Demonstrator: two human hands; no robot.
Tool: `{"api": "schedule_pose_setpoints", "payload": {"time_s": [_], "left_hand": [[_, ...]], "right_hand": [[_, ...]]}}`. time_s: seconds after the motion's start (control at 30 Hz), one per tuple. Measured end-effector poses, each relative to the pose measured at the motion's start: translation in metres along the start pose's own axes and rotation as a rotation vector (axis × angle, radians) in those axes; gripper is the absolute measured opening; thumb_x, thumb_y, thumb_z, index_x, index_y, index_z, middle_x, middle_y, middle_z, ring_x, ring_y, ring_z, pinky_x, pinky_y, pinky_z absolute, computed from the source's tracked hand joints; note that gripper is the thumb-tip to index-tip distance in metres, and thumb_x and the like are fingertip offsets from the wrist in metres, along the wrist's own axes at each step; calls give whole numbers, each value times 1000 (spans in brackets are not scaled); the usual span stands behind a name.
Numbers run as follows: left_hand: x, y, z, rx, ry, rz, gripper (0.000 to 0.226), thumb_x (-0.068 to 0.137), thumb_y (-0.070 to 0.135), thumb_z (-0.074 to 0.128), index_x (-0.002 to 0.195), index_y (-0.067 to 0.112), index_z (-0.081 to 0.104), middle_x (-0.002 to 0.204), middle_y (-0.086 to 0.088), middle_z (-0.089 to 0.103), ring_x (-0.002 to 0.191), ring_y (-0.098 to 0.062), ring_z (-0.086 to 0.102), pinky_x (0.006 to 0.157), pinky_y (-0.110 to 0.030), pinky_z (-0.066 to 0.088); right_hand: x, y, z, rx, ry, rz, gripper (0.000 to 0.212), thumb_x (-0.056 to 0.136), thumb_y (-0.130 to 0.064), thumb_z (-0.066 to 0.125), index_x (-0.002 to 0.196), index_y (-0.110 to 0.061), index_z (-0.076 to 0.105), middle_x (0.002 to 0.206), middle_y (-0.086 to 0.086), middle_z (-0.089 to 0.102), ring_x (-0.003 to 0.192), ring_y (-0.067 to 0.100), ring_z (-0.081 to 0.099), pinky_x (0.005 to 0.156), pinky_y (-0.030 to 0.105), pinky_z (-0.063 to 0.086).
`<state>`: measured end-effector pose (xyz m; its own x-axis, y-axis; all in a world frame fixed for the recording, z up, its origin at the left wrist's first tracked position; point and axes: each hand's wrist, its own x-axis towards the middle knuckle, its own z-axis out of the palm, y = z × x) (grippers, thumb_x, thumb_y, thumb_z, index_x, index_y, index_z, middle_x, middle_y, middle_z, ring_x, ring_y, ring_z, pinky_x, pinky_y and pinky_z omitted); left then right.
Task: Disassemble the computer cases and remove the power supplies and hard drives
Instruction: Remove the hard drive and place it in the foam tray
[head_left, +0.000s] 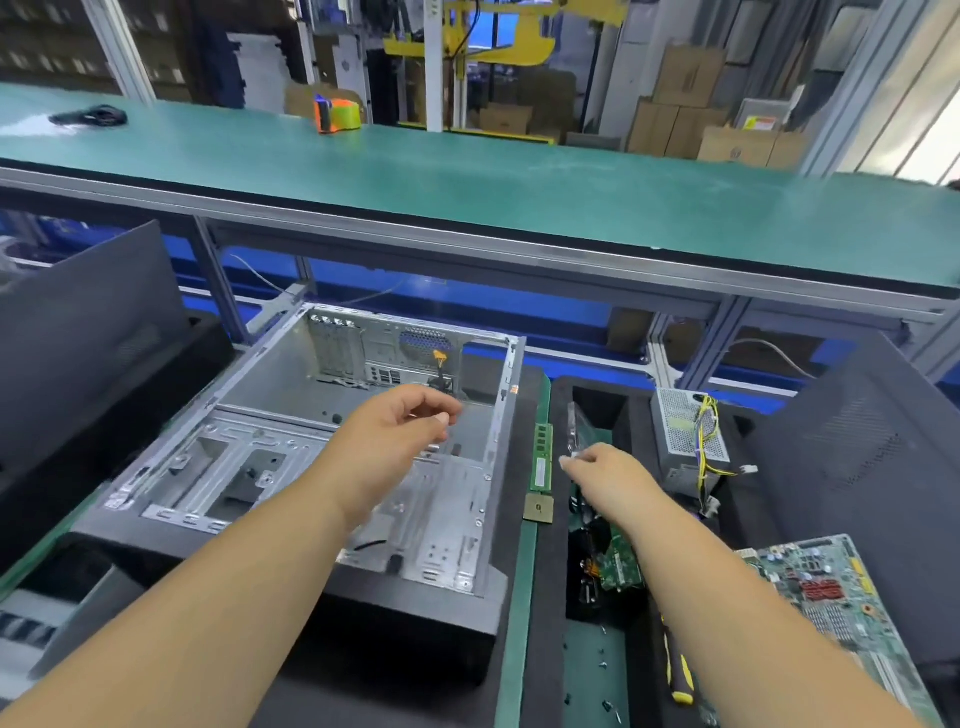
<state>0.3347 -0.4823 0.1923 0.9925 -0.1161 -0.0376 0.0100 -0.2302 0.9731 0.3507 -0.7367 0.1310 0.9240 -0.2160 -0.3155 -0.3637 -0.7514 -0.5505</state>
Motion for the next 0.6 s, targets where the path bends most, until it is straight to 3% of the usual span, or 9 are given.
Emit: {"api": "schedule_pose_setpoints", "payload": {"time_s": [0.1, 0.17, 0.27, 0.33, 0.4, 0.47, 0.5, 0.6], "left_hand": [[9, -4, -33, -22, 23, 2, 20, 96, 8, 58, 98, 20, 74, 97, 1, 74, 81, -3, 68, 71, -8, 47], [16, -9, -59, -27, 32, 3, 21, 96, 7, 57, 97, 20, 73, 96, 2, 74, 76, 0, 67, 67, -6, 47], [30, -21, -104, 2, 45, -16, 22, 96, 12, 58, 94, 28, 73, 94, 8, 74, 87, -6, 69, 75, -18, 47], [43, -35, -136, 39, 59, -18, 19, 95, 16, 60, 96, 31, 71, 95, 11, 72, 93, -7, 66, 74, -16, 44], [57, -49, -165, 166, 94, 2, 14, 93, 27, 65, 104, 34, 66, 103, 16, 66, 102, -6, 62, 78, -17, 43], [71, -62, -192, 362, 122, 16, 40, 88, 42, 68, 124, 34, 54, 119, 14, 53, 114, -10, 53, 92, -29, 45], [78, -65, -202, 460, 131, 16, 55, 86, 48, 68, 134, 32, 46, 127, 10, 47, 121, -14, 48, 99, -36, 44], [92, -67, -221, 578, 116, -102, 84, 85, 50, 69, 152, 22, 24, 153, -5, 33, 138, -28, 35, 109, -47, 36]], "right_hand": [[-9, -35, 11, 111, -21, -4, 42, 100, -50, 45, 114, -14, 61, 83, 1, 58, 74, 20, 55, 64, 31, 39], [-12, -58, 20, 166, -16, 7, 48, 100, -52, 44, 122, -12, 59, 110, 8, 65, 97, 25, 61, 78, 34, 43], [-14, -88, 34, 250, -3, 68, 63, 98, -56, 46, 142, -11, 46, 144, 9, 50, 128, 30, 49, 102, 40, 41], [-12, -103, 42, 299, 11, 132, 72, 96, -57, 50, 149, -10, 37, 148, 10, 45, 131, 31, 47, 107, 41, 40], [-13, -113, 47, 315, 36, 208, 74, 95, -55, 54, 150, -10, 35, 139, 9, 49, 115, 27, 55, 94, 37, 46], [-14, -121, 52, 345, 65, 266, 69, 95, -50, 59, 147, -9, 38, 131, 10, 51, 96, 21, 52, 79, 32, 42], [-14, -124, 54, 364, 79, 292, 67, 95, -46, 60, 147, -9, 38, 135, 12, 50, 98, 22, 50, 79, 32, 39], [-10, -132, 54, 423, 100, 394, 64, 97, -39, 62, 147, -7, 40, 143, 15, 48, 121, 31, 52, 93, 39, 42]]}}
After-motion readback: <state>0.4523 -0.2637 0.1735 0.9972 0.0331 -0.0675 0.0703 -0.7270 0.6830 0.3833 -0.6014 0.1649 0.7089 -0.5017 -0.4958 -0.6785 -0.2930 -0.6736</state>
